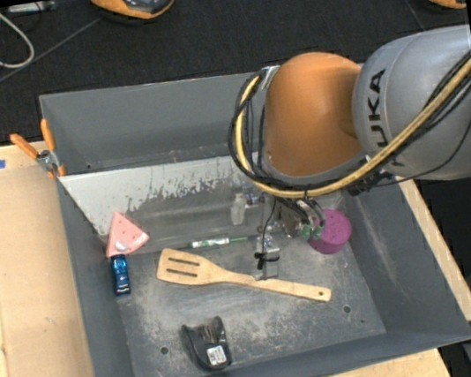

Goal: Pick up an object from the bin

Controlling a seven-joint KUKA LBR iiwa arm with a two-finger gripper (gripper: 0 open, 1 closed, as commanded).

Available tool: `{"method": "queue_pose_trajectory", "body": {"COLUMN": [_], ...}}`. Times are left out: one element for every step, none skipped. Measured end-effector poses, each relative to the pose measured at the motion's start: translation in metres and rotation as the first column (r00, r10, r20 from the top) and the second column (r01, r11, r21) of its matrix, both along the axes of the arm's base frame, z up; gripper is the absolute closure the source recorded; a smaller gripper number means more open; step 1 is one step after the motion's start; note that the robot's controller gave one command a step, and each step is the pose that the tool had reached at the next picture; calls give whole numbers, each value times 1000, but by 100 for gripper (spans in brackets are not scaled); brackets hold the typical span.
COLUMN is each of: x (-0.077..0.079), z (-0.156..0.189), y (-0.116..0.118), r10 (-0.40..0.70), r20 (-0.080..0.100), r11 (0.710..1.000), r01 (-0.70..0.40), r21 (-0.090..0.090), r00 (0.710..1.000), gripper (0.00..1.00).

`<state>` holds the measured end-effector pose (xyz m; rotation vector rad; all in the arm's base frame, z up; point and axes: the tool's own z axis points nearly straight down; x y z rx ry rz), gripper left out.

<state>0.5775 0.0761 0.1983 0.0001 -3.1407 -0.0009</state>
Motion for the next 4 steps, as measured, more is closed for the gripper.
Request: {"method": "queue_pose_trajectory", "body": {"x": [7, 14, 3, 9], "z": [-63, -124, -129, -133], "y": [20, 38, 57, 47], "r10": [-162, -38, -208, -91], "r20": [0, 6, 0, 4], "r11": [987, 999, 978, 996], "r01": [162, 38, 208, 91], "r21": [0, 0, 1, 1], "r00": [987, 999, 978, 996], "gripper": [0, 0, 0, 0]}}
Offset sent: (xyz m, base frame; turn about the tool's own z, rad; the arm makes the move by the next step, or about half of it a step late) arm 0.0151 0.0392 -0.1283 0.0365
